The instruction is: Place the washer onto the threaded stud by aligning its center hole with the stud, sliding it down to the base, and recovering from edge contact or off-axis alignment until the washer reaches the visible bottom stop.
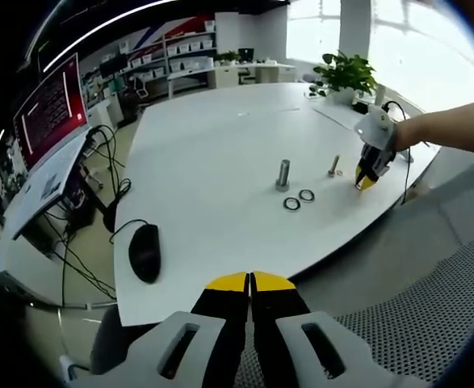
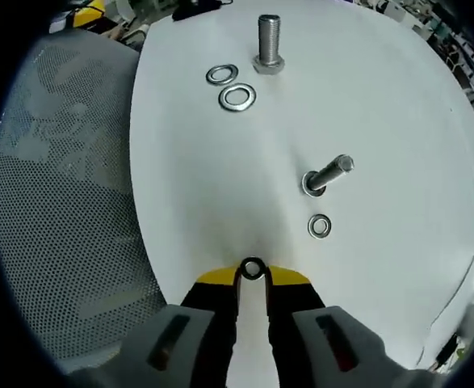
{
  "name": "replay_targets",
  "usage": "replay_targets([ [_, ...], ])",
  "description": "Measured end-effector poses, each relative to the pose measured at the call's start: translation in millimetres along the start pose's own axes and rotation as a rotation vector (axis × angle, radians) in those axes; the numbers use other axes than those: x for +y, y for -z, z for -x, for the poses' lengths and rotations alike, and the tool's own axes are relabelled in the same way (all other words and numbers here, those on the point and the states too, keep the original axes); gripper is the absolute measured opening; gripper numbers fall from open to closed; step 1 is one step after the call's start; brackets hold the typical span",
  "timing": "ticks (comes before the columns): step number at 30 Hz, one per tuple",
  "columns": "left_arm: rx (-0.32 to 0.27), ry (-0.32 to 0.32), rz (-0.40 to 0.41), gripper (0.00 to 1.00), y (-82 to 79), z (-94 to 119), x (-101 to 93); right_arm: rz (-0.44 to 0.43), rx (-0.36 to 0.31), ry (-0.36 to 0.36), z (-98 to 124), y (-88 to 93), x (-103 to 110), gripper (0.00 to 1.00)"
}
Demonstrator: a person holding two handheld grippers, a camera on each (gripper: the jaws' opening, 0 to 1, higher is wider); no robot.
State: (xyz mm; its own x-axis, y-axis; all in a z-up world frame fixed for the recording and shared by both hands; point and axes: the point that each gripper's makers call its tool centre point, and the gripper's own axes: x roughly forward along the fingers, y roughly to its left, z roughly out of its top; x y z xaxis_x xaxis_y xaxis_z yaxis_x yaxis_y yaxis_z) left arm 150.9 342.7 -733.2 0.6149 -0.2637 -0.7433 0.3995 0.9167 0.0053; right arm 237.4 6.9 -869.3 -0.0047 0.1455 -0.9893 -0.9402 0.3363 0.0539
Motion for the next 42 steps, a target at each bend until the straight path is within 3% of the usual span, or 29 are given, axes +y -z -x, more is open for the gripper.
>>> replay_targets([
  [15, -0.006, -0.001, 0.001, 0.0, -1.0, -0.1, 0.0, -0.008, 0.124, 0.019, -2.5, 0.3, -2.8, 0.14],
  [27, -0.004, -0.002, 0.001, 0.0, -0.7, -0.6, 0.1, -0.034, 0.097, 0.03, -1.4, 0.7, -0.5, 0.14],
  [37, 0.004, -0.001, -0.002, 0.0, 0.9, -0.3, -0.3, 0.041, 0.11, 0.038, -1.4, 1.3, 1.5, 0.14],
  [42, 0.007, 0.001, -0.002, 0.0, 1.2, -0.2, -0.7, 0.039, 0.118, 0.039, -1.4, 1.1, 0.8, 0.14],
])
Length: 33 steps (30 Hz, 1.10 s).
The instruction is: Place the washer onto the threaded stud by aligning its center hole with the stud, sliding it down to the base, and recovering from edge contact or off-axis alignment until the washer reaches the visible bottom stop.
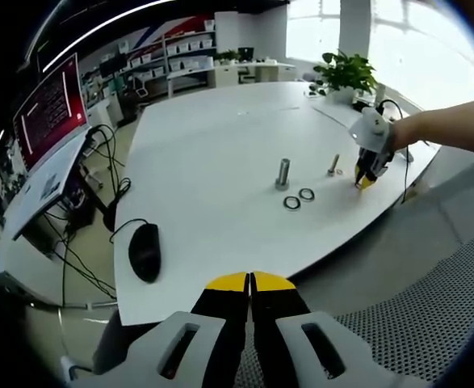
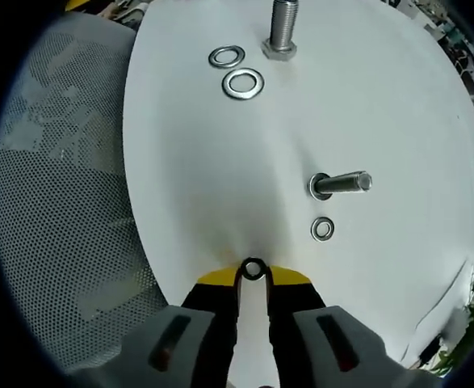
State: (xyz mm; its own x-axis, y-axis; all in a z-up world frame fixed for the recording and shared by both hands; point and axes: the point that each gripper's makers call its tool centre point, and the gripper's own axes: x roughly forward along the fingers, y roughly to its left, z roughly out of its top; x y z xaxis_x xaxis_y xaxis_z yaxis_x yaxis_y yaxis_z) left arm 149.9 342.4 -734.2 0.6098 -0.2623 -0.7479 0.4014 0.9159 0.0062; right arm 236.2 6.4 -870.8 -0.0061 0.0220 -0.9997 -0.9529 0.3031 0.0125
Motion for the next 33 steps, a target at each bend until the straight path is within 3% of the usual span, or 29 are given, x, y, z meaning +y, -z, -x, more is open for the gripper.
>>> replay_targets([
  [22, -0.003, 0.003, 0.0, 0.0, -0.9, -0.4, 0.3, -0.021, 0.001, -0.005, -2.2, -0.3, -4.7, 0.14],
  [28, 0.001, 0.004, 0.0, 0.0, 0.1, -0.1, 0.0, 0.033, 0.016, -0.035, -1.6, -0.3, -3.5, 0.13],
  [33, 0.006, 0.004, -0.001, 0.0, 1.3, 0.0, -0.4, 0.003, -0.024, -0.041, 1.7, -1.1, -8.7, 0.13],
])
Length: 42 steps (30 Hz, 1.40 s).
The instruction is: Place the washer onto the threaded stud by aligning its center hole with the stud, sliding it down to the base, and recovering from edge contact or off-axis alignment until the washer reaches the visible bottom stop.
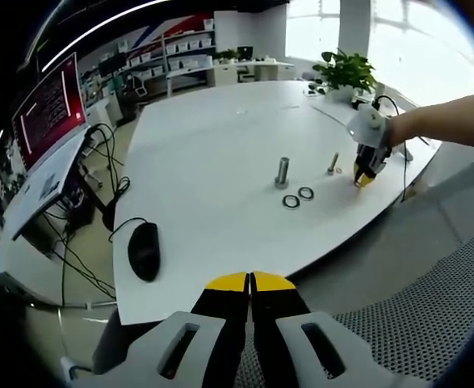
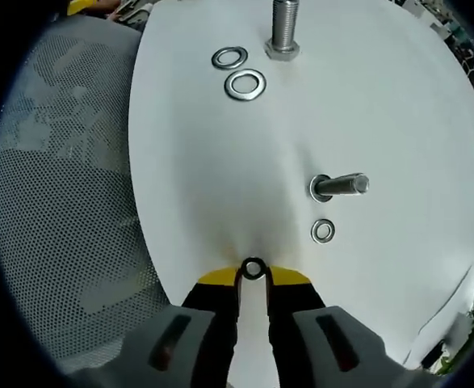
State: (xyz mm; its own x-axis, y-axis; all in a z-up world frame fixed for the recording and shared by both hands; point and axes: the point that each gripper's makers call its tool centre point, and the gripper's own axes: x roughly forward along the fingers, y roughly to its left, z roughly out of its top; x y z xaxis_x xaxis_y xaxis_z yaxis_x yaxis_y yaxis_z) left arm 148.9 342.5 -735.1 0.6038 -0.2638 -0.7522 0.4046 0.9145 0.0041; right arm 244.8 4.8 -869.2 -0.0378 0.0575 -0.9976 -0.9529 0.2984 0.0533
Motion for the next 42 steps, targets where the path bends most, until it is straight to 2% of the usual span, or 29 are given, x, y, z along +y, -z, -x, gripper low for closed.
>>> replay_targets([
  [8, -0.001, 0.0, 0.001, 0.0, -0.4, -0.4, 0.3, -0.019, -0.051, 0.022, 15.8, -5.5, -6.9, 0.13],
  [22, -0.007, -0.001, 0.001, 0.0, -1.3, -0.3, 0.0, -0.007, -0.154, 0.086, 55.9, -28.4, -22.8, 0.13],
  [29, -0.007, -0.002, 0.002, 0.0, -1.2, -0.2, -0.4, 0.004, -0.204, 0.114, 62.3, -42.5, -23.0, 0.13],
  [42, -0.006, -0.002, 0.003, 0.0, -1.1, -0.1, -0.2, -0.004, -0.284, 0.183, 69.9, -61.0, -38.9, 0.13],
])
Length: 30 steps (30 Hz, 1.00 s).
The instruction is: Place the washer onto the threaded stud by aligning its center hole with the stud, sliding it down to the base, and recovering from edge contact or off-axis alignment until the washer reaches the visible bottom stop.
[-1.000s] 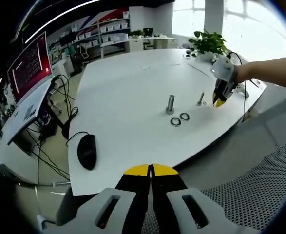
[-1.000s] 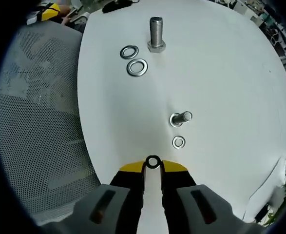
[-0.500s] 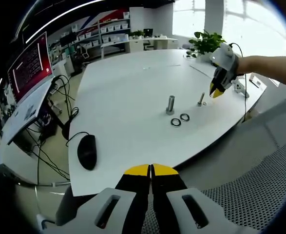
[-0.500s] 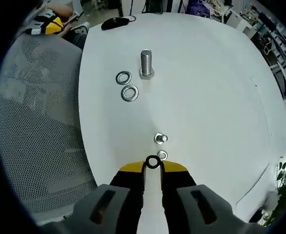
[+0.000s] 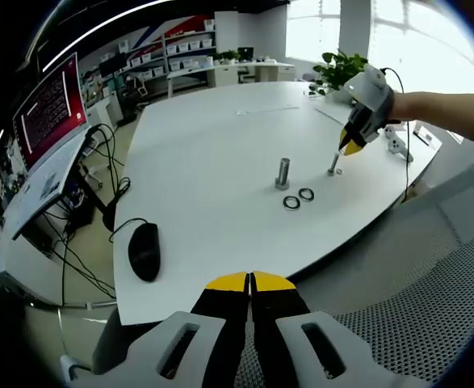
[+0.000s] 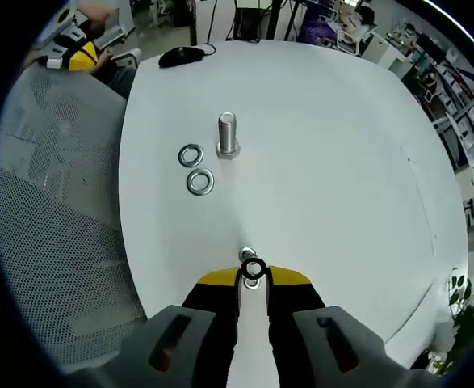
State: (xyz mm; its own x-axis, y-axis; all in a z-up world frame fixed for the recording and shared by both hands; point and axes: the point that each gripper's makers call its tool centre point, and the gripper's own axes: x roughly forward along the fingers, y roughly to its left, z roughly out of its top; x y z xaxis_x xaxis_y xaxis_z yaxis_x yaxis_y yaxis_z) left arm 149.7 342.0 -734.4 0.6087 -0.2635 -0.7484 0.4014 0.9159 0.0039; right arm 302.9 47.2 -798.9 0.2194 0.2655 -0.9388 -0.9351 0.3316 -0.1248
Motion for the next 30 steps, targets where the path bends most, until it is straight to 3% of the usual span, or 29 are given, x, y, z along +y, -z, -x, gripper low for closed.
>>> replay_targets([
  [17, 0.009, 0.001, 0.0, 0.0, 1.4, -0.3, 0.4, 0.007, 0.018, -0.02, -13.5, -0.3, 2.2, 0.13],
  [30, 0.026, 0.003, 0.0, 0.0, 4.1, -0.7, -0.4, 0.0, 0.039, -0.033, -35.7, 7.2, 7.2, 0.14],
])
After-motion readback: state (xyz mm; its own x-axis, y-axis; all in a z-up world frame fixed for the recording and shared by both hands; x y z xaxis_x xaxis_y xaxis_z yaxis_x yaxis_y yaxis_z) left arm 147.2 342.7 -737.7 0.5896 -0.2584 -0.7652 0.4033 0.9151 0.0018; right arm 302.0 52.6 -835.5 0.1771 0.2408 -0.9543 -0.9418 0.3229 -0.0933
